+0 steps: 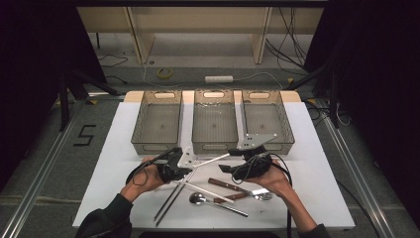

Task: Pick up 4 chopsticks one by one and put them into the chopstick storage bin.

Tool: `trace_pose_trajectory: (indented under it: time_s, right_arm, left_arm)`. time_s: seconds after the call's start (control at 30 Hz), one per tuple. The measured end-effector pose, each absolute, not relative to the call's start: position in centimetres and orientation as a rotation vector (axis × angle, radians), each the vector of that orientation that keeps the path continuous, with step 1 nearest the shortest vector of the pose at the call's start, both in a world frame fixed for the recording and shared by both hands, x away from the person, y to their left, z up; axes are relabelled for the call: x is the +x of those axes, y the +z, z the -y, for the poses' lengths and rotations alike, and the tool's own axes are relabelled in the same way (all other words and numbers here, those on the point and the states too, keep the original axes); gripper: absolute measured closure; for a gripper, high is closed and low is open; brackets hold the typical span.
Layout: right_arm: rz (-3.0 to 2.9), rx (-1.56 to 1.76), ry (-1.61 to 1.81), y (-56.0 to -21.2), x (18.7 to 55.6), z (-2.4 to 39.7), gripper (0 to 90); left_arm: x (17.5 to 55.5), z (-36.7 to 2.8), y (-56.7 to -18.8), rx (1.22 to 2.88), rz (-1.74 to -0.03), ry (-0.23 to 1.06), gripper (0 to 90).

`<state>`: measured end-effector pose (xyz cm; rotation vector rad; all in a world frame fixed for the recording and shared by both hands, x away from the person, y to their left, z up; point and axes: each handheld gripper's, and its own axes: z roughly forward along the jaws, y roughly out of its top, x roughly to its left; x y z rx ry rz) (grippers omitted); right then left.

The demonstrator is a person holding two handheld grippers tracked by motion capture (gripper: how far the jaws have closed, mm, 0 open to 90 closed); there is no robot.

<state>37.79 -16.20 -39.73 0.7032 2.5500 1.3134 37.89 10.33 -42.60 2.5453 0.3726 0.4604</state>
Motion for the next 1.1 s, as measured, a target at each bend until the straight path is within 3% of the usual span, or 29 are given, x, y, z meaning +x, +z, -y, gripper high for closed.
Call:
trace_pose_trajectory:
  time_s: [0.5,1.1]
  right_arm:
    - [-2.485,0.748,1.383,-41.6,35.8,16.7,33.3]
    - [-2.418,0.804,1.456,-42.1,33.7,17.3,27.8]
  left_arm:
    - [39.3,-12.8,-40.0,2.379,-0.673,0.333,84.1]
    - [42.3,-16.7,-37.6,2.186,-0.93,0.329,84.0]
